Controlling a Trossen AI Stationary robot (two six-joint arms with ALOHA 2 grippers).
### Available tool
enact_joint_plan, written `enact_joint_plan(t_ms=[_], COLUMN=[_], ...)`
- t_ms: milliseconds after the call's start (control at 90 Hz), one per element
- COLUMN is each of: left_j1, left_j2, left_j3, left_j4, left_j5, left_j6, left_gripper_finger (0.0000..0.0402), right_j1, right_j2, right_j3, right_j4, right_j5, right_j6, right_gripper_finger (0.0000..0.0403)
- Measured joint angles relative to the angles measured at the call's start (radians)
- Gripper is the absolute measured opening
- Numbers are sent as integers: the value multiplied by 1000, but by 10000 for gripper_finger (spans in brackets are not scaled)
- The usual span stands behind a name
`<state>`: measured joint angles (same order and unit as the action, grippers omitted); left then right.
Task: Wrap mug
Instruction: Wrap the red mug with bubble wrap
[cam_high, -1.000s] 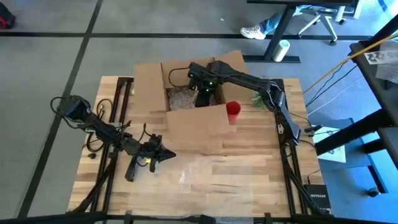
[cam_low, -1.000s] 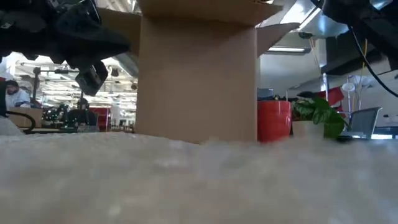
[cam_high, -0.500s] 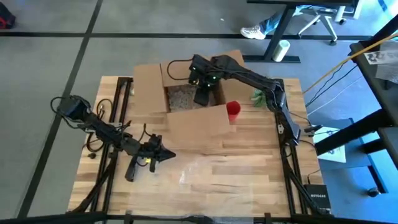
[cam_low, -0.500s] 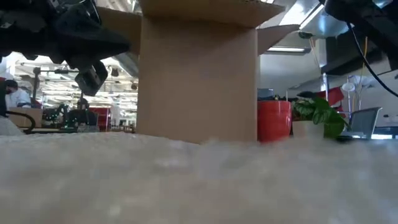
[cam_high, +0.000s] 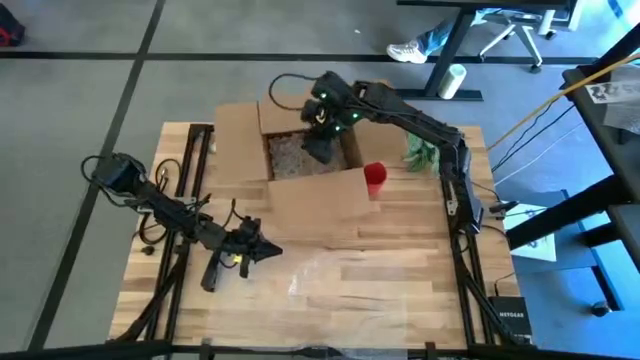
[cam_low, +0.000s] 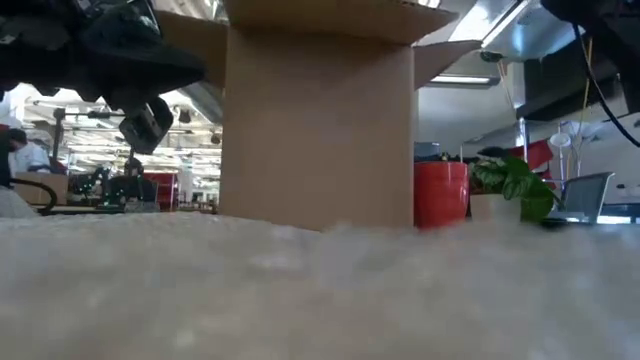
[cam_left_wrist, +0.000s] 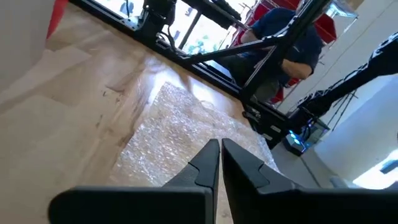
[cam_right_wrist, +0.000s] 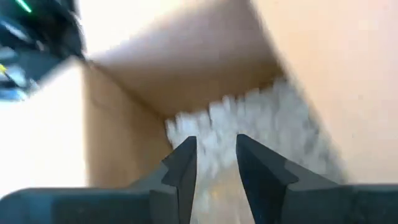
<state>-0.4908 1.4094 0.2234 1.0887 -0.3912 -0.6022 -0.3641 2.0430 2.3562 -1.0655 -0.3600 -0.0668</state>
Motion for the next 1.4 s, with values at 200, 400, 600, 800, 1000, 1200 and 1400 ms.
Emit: enact_joint_plan(t_ms=[200, 400, 600, 800, 1000, 1200, 1400], left_j1=[0, 0, -1, -26, -47, -47, -47], left_j2=[0, 0, 0, 0, 0, 0, 0], left_j3=[0, 0, 0, 0, 0, 0, 0], left_j4=[0, -1, 0, 0, 1, 4, 4], left_j5=[0, 21, 33, 38, 39, 38, 38], left_j6=[3, 8, 19, 27, 34, 34, 6], left_gripper_finger=[0, 0, 0, 0, 0, 0, 0], right_j1=[8, 25, 86, 187, 329, 418, 367], right_j2=[-87, -180, -288, -466, -681, -857, -874], right_j3=[0, 0, -97, -374, -848, -1304, -1446], right_j4=[53, -294, -489, -503, -371, 84, 228], right_j5=[203, 487, 551, 499, 495, 462, 541], right_j6=[34, 84, 217, 342, 554, 640, 508], right_gripper_finger=[98, 98, 98, 98, 98, 98, 98])
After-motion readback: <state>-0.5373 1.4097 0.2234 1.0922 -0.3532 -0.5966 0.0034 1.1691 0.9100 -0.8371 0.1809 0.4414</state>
